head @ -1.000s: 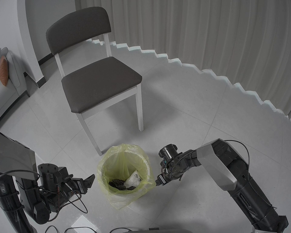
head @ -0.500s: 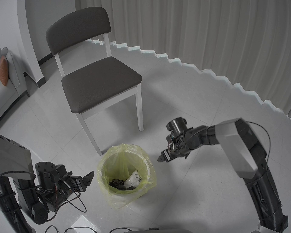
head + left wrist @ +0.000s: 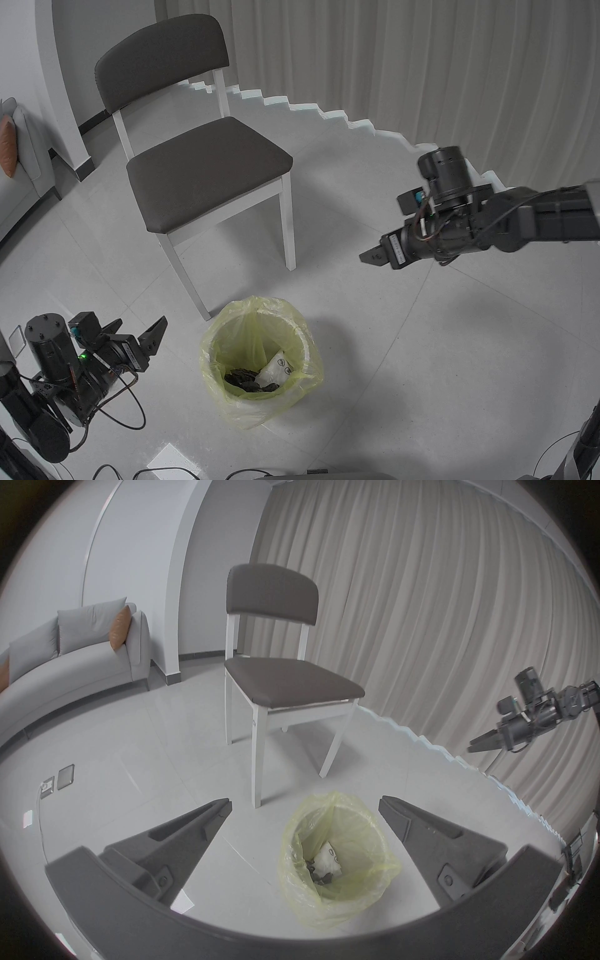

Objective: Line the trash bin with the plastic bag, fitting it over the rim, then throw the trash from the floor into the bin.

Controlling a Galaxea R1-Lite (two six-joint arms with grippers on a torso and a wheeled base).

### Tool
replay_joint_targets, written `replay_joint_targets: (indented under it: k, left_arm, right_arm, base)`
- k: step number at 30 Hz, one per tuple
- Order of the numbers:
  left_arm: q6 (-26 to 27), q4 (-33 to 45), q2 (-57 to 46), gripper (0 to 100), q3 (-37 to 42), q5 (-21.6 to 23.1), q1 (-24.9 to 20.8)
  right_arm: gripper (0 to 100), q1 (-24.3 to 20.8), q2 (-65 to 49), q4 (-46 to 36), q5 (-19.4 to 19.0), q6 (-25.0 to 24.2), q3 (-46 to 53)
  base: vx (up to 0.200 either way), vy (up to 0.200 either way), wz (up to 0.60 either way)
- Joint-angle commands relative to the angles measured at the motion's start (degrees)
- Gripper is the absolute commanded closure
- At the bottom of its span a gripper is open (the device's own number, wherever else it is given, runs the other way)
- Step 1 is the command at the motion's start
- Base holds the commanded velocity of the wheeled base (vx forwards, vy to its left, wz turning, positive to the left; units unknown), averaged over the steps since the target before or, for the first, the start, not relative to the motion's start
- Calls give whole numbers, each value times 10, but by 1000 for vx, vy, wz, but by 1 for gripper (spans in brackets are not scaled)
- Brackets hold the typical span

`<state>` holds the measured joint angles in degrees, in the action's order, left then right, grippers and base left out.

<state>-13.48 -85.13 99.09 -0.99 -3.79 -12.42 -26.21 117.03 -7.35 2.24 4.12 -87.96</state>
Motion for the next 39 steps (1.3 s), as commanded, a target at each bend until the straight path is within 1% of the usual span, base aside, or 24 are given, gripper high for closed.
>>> replay_joint_targets:
  k: [1,2,5,8,10,12,14,15,16,17,18,19,20,21,22,23,25,27,28,30,33,36,37,39]
  left_arm:
    - [23,174,-275,0,-10,34,38]
    - [22,210,-305,0,-17,34,37]
    - [22,359,-418,0,-60,34,37]
    - [20,540,-539,0,-120,36,36]
    - [18,649,-608,0,-154,40,34]
    - [18,739,-672,0,-178,50,34]
    - [19,801,-730,0,-192,63,34]
    - [20,813,-742,0,-194,64,34]
    - [22,842,-782,0,-196,68,35]
    - [22,853,-799,0,-194,69,40]
    - [22,853,-799,0,-194,69,40]
    - [22,866,-830,0,-191,70,46]
    - [22,868,-834,0,-189,70,47]
    - [22,873,-848,0,-185,70,50]
    - [22,875,-855,0,-182,70,53]
    - [22,876,-860,0,-179,70,54]
    - [22,875,-881,0,-161,70,60]
    - [23,876,-900,0,-149,70,68]
    - [23,876,-906,0,-146,70,71]
    - [24,881,-920,0,-140,70,76]
    - [36,893,-940,0,-128,64,86]
    - [51,887,-940,0,-103,53,86]
    - [51,887,-940,0,-103,53,86]
    - [83,885,-941,0,-75,26,86]
  right_arm:
    - [0,34,-367,72,11,11,256]
    - [0,43,-395,72,11,11,275]
    - [0,81,-496,72,10,4,333]
    - [0,120,-603,72,7,-6,401]
    - [0,132,-671,71,7,-17,444]
    - [0,140,-742,67,4,-32,491]
    - [0,146,-820,62,1,-45,539]
    - [0,147,-837,60,0,-47,551]
    - [0,155,-899,51,-1,-55,592]
    - [0,165,-931,45,-2,-59,611]
    - [0,165,-931,45,-2,-59,611]
    - [0,184,-1001,23,-13,-65,645]
    - [0,187,-1014,17,-17,-66,650]
    - [0,195,-1058,-8,-31,-68,662]
    - [0,200,-1081,-25,-35,-70,664]
    - [0,202,-1092,-33,-36,-70,665]
    - [0,223,-1120,-60,-25,-72,669]
    - [0,259,-1144,-62,-44,-77,670]
    - [0,263,-1159,-65,-55,-79,673]
    - [0,264,-1170,-60,-65,-77,689]
    - [0,263,-1170,-58,-62,-75,713]
    - [0,263,-1170,-50,-58,-70,762]
    - [0,263,-1170,-50,-58,-70,762]
    - [0,263,-1170,14,-51,-70,813]
  base:
    - [0,0,0]
    - [0,0,0]
    - [0,0,0]
    - [0,0,0]
    - [0,0,0]
    - [0,0,0]
    - [0,0,0]
    - [0,0,0]
    - [0,0,0]
    - [0,0,0]
    - [0,0,0]
    - [0,0,0]
    - [0,0,0]
    - [0,0,0]
    - [0,0,0]
    - [0,0,0]
    - [0,0,0]
    - [0,0,0]
    - [0,0,0]
    - [0,0,0]
    - [0,0,0]
    - [0,0,0]
    - [0,0,0]
    - [0,0,0]
